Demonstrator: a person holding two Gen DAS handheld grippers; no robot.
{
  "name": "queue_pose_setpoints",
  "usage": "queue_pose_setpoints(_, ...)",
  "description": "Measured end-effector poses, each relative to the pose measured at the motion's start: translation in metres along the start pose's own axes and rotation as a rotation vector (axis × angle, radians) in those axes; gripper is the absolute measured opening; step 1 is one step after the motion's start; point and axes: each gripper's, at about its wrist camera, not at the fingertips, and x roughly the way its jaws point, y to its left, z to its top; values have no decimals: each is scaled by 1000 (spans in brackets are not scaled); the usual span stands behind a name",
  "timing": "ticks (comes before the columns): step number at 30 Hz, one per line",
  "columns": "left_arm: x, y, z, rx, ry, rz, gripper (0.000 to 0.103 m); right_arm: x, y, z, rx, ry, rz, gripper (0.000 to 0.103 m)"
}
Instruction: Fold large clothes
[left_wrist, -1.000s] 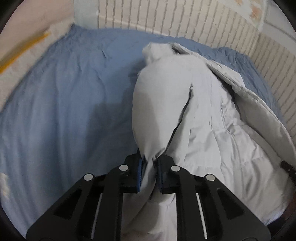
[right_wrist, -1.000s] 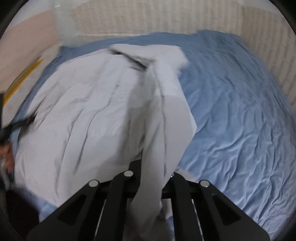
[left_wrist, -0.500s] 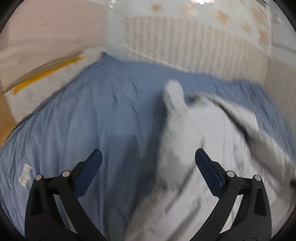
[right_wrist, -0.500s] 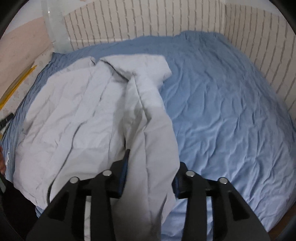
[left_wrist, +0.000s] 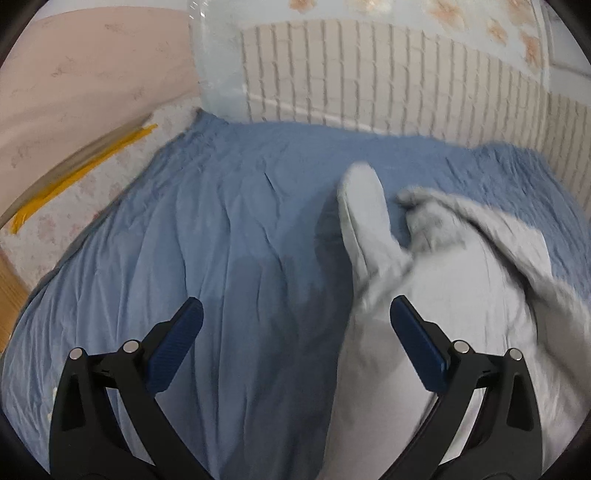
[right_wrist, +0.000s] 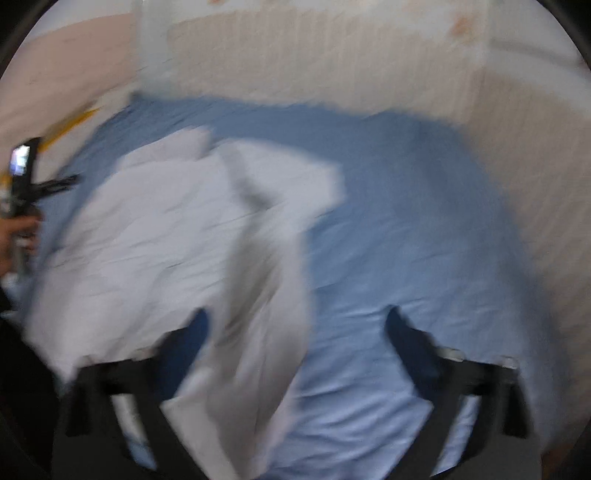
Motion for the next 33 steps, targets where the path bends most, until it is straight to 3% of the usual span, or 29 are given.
queue_pose_setpoints(5, 41, -19, 46, 4, -23, -20, 100, 25, -3, 49, 48, -51, -47, 101)
queue_pose_setpoints(10, 96, -30, 68, 26, 38, -21, 100, 131, 55, 114, 65, -77, 11, 101)
queue_pose_setpoints(13, 135, -35, 66, 56, 85, -3, 100, 202, 87, 122, 64, -49, -1, 101)
queue_pose_setpoints(16, 168, -30, 62, -30, 141, -4, 100, 275, 111, 114, 51, 35, -31, 101)
queue_pose_setpoints(18, 197, -44, 55, 35, 251, -72, 98, 297, 115, 108, 11, 77, -10, 101)
queue_pose_setpoints(20, 213, -63, 50, 151, 283, -82, 97, 314, 116, 109, -38, 98, -29, 101)
queue_pose_setpoints(22, 220, -72, 50, 167, 283, -90, 85, 328, 110, 112, -13, 126, -42, 101)
queue_pose_setpoints(24, 227, -80, 46, 134, 297, -138, 43, 330, 103, 114, 8, 107, -46, 101)
queue_pose_setpoints(25, 229, -87, 43, 133, 301, -153, 38, 331, 101, 115, 15, 93, -58, 100)
queue_pose_setpoints(26, 228, -96, 40, 156, 286, -145, 28, 331, 100, 116, 19, 81, -55, 97)
queue_pose_setpoints(28, 220, -111, 36, 216, 253, -129, 18, 335, 103, 121, 14, 66, -26, 67)
queue_pose_setpoints(29, 213, -118, 35, 242, 232, -117, 14, 336, 106, 124, 9, 62, -24, 37)
queue_pose_setpoints(30, 207, -119, 37, 250, 215, -104, 10, 336, 107, 130, 14, 49, -32, 21)
queue_pose_setpoints(33, 199, -111, 39, 209, 181, -71, 5, 331, 95, 133, 162, -31, -51, 9)
